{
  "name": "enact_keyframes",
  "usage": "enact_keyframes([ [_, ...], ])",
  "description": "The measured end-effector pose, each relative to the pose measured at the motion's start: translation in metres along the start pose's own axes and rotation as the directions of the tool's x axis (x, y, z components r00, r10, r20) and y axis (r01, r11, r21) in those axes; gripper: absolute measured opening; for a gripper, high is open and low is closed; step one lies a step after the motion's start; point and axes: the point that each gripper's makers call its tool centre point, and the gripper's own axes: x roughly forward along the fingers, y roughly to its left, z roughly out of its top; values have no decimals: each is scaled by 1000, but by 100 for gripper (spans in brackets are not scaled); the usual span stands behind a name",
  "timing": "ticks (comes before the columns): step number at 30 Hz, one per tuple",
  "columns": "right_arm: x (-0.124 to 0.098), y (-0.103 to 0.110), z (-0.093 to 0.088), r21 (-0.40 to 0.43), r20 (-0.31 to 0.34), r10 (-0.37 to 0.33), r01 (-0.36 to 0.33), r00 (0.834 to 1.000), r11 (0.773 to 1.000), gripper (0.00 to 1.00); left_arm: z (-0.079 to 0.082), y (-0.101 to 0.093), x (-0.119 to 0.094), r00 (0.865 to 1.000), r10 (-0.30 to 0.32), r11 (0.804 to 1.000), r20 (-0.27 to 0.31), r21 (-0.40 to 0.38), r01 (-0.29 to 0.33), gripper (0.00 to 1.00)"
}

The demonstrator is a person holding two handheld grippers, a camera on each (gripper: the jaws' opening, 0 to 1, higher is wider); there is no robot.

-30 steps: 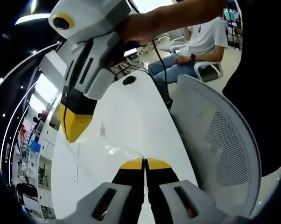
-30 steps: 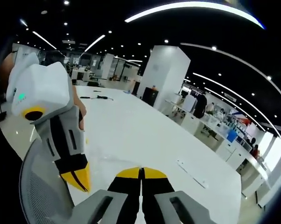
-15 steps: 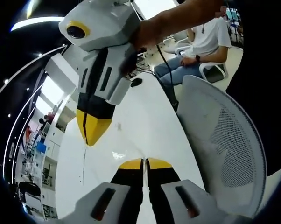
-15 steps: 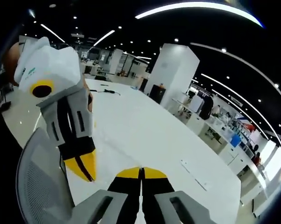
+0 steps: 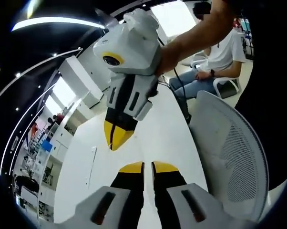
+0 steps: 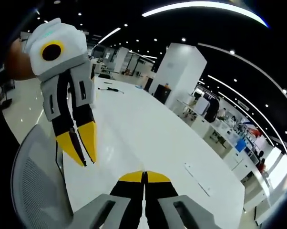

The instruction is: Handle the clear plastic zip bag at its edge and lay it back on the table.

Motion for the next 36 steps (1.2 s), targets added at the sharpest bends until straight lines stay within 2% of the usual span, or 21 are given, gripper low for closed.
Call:
enact_keyframes([
  [3,2,-2,0,0,0,-3,3,1000,1000,0,5,3,-7,999,12,999,33,-35,-11,5],
  [8,4,-7,2,-3,2,-11,11,1000,1000,0,7,5,-17,998,32,998,48,-51,-30,7],
  [14,6,-13,2,-6,1,-16,16,1000,1000,0,3,10,-32,996,62,991,66,-121,-53,15],
  [20,8,-17,0,-6,-2,-21,21,1000,1000,0,-12,16,-46,990,123,975,75,-196,-106,25],
  [23,10,-19,-2,-11,-8,-24,24,1000,1000,0,-24,18,-54,984,164,958,73,-250,-141,32],
  [31,15,-23,-7,-25,-17,-35,35,999,999,0,-50,19,-71,972,232,921,33,-328,-208,48],
  [36,18,-32,-10,-30,-19,-48,48,999,998,0,-64,17,-79,965,262,899,6,-366,-242,55],
])
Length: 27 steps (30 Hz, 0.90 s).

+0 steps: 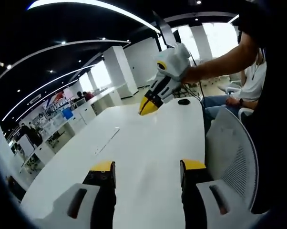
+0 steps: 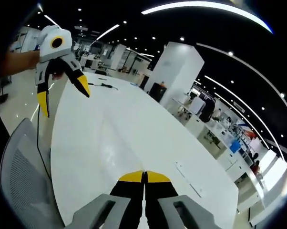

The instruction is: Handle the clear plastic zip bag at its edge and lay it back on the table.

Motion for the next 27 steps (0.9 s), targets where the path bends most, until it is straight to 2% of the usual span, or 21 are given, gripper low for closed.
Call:
enact_keyframes([
  [5,2,-9,-2,-1,-9,-14,14,1000,1000,0,-9,-1,-6,1000,19,1000,-13,-24,-19,60],
  [16,9,-24,-12,4,-28,-44,45,999,999,0,-18,-6,-7,999,26,998,-31,-53,-28,63],
  [27,19,13,-41,39,-63,14,-12,998,999,0,-29,-14,-4,999,10,997,-50,-74,-14,62],
])
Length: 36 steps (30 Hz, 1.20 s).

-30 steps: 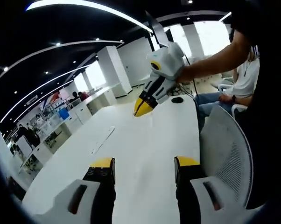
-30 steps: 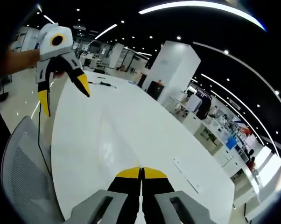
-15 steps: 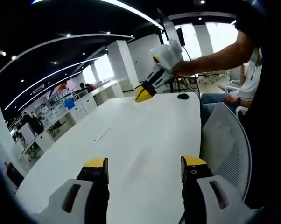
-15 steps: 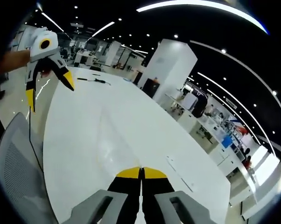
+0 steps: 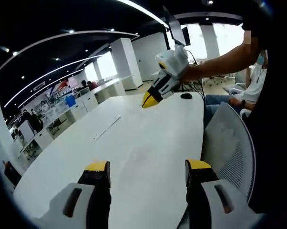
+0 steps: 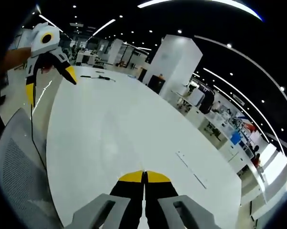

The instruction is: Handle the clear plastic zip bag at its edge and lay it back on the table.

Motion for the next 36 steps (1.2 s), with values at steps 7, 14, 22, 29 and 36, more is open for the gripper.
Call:
enact_keyframes([
  [7,-1,27,-11,17,-12,44,-43,999,999,0,-6,-2,1,1000,-8,1000,-7,-13,8,62],
  [14,0,51,-30,32,-41,76,-74,996,997,0,-11,-9,2,1000,-22,1000,-21,-14,22,62],
  [22,7,74,-46,48,-66,107,-104,992,993,0,-13,-11,0,999,-28,1000,-25,-9,27,62],
  [29,13,87,-52,61,-78,114,-110,990,992,0,-21,-16,-1,998,-45,999,-47,-14,44,64],
  [36,22,92,-60,67,-107,132,-125,986,990,0,-27,-14,-3,998,-42,999,-52,-22,41,64],
])
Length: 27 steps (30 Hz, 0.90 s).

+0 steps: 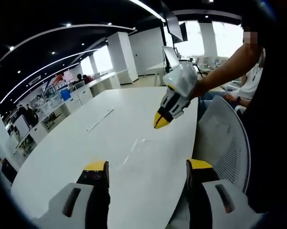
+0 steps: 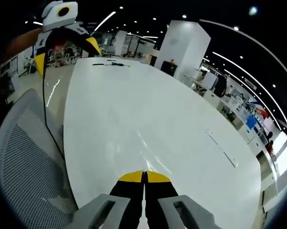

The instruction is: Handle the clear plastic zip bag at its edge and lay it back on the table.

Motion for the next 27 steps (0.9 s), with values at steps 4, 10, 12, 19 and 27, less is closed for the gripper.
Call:
enact_keyframes([
  [4,5,-1,-1,10,-9,0,0,1000,1000,0,-4,1,-1,1000,3,1000,-4,-7,-3,64],
  [10,16,-10,-5,13,-31,-19,19,999,1000,0,-9,2,-1,1000,10,1000,-13,-16,-10,64],
  [12,18,-14,-5,16,-36,-30,31,999,999,0,-9,3,-1,1000,12,1000,-12,-22,-12,64],
  [19,27,-30,-9,46,-53,-74,76,996,996,0,-12,5,1,1000,17,999,-18,-29,-18,64],
  [27,33,-49,-13,78,-74,-110,116,991,990,0,-14,11,7,999,15,999,-28,-36,-16,64],
])
